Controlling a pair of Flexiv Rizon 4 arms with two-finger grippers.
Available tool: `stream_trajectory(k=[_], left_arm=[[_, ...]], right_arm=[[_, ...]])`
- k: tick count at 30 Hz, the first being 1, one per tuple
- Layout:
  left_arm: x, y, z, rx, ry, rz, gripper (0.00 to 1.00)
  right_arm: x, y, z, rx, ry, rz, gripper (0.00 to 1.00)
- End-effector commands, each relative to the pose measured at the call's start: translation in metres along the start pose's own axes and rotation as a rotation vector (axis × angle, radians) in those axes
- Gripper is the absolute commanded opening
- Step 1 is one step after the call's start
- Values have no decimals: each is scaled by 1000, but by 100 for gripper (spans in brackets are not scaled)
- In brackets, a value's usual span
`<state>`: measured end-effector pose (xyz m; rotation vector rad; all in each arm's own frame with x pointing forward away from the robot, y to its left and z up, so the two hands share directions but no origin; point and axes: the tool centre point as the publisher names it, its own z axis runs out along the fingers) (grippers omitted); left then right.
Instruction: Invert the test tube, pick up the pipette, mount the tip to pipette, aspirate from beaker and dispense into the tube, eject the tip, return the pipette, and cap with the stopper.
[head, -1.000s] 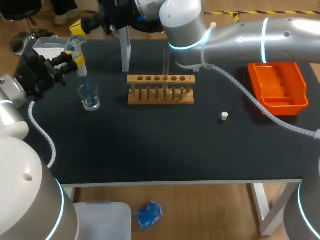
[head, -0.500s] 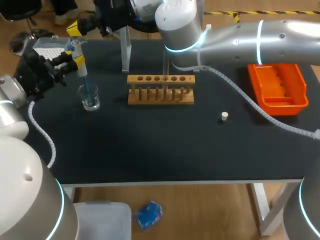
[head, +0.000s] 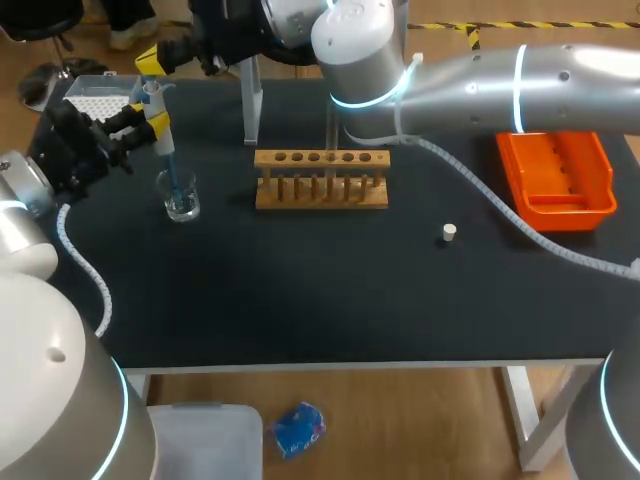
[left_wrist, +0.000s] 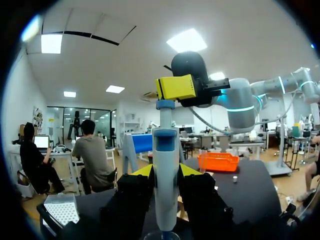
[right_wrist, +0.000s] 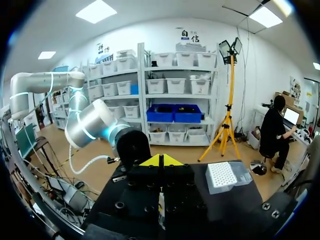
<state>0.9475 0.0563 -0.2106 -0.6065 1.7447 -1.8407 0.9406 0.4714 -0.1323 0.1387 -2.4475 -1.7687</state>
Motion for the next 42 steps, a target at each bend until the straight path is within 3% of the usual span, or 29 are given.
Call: stream_trajectory(k=[1,26,42], left_arm=[[-1,-1,1,5,0,1,0],[-1,-1,1,5,0,1,0],[-1,-1,1,5,0,1,0]], right_arm=[[-1,-5,1,-8,1,6,0],[1,-29,8,-4,21,49,0],[8,7,-8,-58,8,-20,0]])
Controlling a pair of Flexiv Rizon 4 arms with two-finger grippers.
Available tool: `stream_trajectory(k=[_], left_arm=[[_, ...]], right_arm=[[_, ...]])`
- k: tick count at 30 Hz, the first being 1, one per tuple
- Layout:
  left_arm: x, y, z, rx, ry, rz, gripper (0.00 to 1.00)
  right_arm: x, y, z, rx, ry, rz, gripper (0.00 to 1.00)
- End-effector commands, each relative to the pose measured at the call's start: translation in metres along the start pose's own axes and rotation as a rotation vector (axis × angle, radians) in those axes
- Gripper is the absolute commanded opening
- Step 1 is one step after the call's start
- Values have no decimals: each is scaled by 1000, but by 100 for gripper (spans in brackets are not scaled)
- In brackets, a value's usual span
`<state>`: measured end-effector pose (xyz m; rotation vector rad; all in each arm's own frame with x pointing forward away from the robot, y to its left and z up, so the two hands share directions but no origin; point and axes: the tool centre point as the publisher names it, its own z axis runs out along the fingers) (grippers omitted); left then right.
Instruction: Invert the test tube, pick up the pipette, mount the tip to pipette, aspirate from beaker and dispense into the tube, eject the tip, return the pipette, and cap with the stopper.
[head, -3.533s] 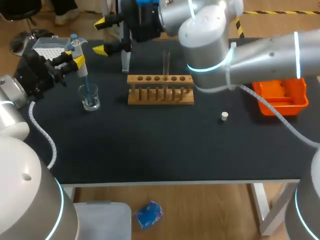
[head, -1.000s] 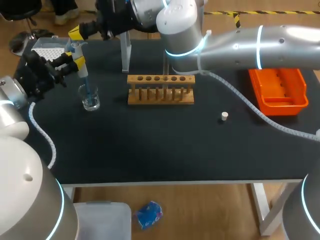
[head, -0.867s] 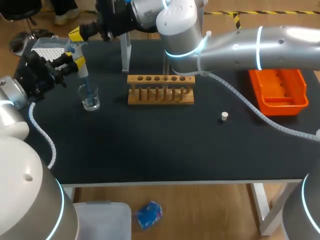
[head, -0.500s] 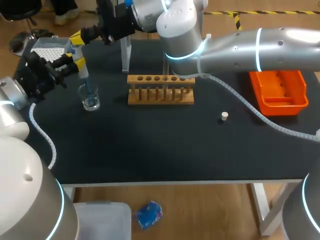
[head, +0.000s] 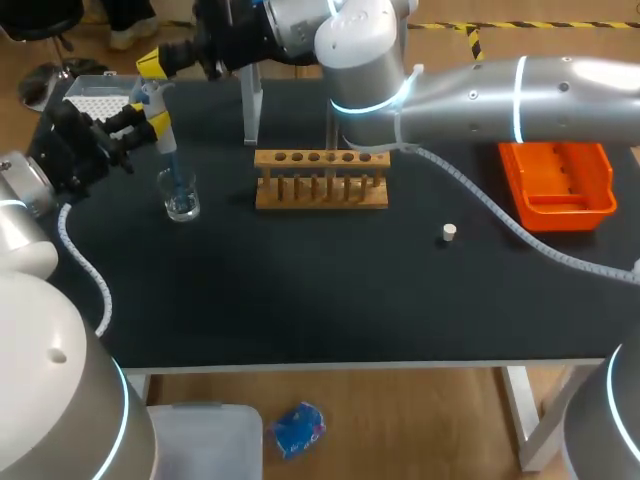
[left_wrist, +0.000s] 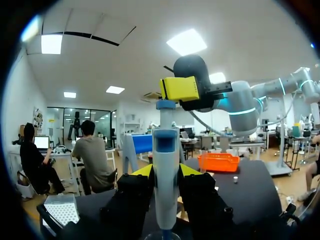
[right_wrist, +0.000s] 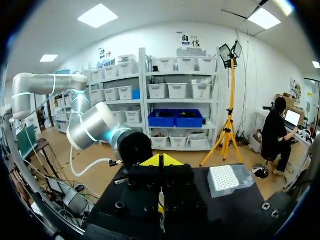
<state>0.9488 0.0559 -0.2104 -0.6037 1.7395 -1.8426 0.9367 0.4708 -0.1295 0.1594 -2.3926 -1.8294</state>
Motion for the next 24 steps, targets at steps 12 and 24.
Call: stream_trajectory(k=[12,24], left_arm=[[0,-1,0,0,1,-1,0],[0,-1,0,0,1,-1,0]], right_arm=[[5,10,-40,-25,-63,-75,0],[6,-8,-131,43,-171,-150,13]])
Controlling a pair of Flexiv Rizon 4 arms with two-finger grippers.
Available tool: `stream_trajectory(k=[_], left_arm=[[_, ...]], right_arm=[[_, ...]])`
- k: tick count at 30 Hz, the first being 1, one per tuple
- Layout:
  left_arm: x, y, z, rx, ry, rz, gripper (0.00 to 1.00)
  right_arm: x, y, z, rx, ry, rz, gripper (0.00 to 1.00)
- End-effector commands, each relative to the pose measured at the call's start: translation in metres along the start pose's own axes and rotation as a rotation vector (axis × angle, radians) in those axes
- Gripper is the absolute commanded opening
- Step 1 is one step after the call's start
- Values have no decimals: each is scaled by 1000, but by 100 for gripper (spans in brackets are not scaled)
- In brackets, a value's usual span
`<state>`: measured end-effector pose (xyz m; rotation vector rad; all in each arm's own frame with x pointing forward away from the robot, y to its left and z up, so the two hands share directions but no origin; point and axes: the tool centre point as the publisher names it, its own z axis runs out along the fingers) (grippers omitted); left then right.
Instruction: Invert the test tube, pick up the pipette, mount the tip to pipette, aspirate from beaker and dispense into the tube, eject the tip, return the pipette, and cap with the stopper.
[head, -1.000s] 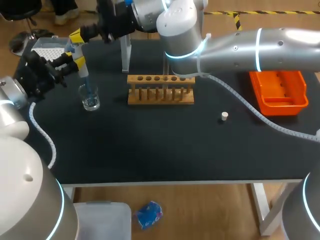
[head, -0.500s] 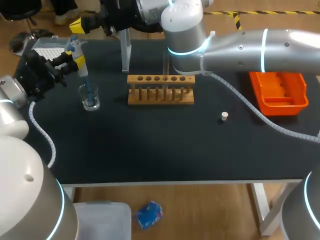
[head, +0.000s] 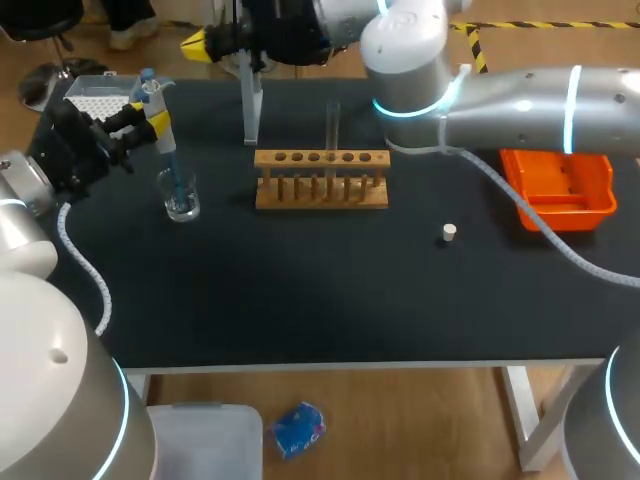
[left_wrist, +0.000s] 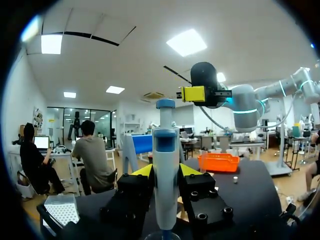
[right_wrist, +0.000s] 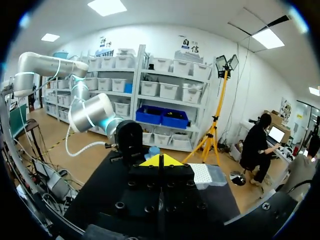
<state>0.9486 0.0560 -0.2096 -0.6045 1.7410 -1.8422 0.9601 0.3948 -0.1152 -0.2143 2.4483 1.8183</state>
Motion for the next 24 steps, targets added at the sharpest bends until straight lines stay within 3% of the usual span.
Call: stream_trajectory(k=[1,2,13,24], left_arm=[[0,0,0,2,1,0,0],[0,0,0,2,1,0,0],[0,0,0,2,1,0,0],[0,0,0,2,1,0,0]], right_arm=[[8,-4,-63,-3,-44,2,46],[7,-5,-73,-12,-60,4,100],[12,-33,-173,-51,-154,-3,100],[27,-79,-256,38,-185,14,100]])
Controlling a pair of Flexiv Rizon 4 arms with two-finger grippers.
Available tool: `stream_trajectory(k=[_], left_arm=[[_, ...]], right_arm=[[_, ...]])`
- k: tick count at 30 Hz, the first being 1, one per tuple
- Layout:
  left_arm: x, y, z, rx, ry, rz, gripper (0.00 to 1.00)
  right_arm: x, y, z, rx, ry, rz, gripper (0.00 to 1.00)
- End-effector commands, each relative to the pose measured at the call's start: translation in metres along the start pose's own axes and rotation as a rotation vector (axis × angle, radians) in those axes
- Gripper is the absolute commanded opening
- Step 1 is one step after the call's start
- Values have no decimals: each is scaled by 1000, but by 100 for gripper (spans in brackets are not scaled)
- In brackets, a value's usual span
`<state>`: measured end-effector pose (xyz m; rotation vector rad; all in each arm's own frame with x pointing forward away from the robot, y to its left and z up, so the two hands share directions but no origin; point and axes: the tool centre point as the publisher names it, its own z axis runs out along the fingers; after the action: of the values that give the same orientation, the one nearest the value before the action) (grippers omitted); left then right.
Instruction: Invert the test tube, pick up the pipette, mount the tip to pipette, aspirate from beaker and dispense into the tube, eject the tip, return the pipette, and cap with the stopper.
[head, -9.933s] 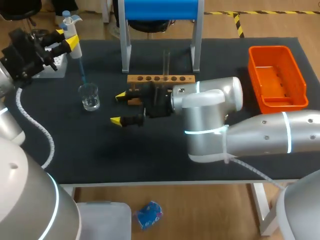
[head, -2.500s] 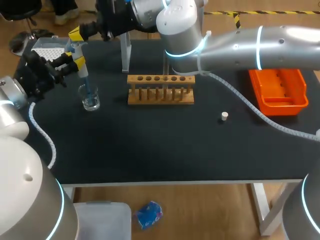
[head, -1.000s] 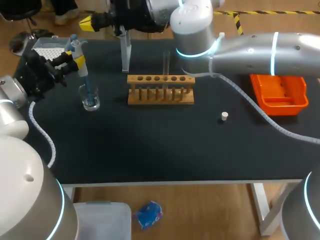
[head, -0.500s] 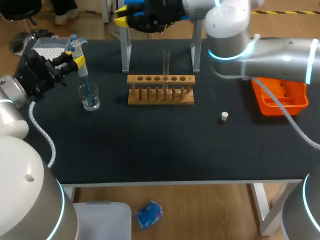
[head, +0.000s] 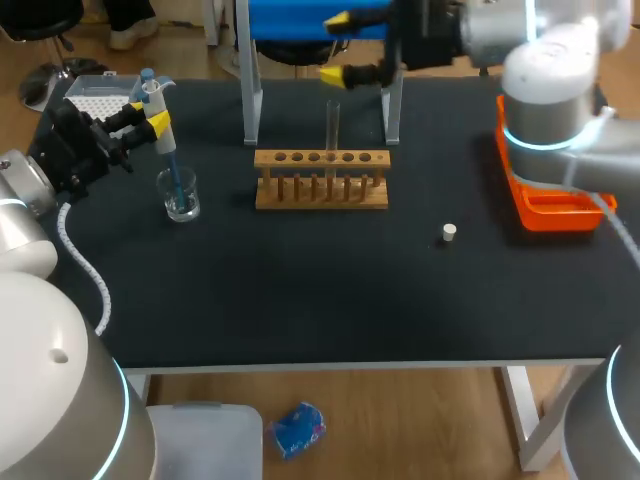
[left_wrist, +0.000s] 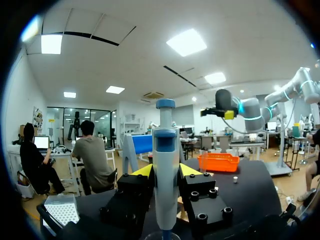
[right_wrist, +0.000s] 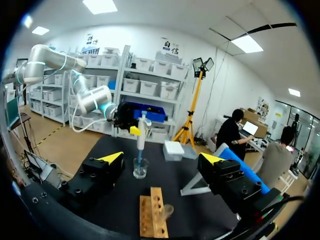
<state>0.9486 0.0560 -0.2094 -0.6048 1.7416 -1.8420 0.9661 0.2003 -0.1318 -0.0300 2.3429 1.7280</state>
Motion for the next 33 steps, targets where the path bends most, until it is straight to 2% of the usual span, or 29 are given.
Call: stream_trajectory(k=[1,7,12,17,24,33], left_arm=[[0,0,0,2,1,0,0],[0,0,0,2,1,0,0],[0,0,0,2,1,0,0],[0,0,0,2,1,0,0],[0,0,0,2,1,0,0],[0,0,0,2,1,0,0]], right_arm=[[5,-14,-82,22,-2,1,100],[10,-48,-99,-23,-32,31,100],[18,-91,-90,-28,-23,45,100],[17,-124,-74,-2,-17,41,100],[16,-139,-51,29,-13,3,100],[9,-131,-41,21,-24,-3,100]])
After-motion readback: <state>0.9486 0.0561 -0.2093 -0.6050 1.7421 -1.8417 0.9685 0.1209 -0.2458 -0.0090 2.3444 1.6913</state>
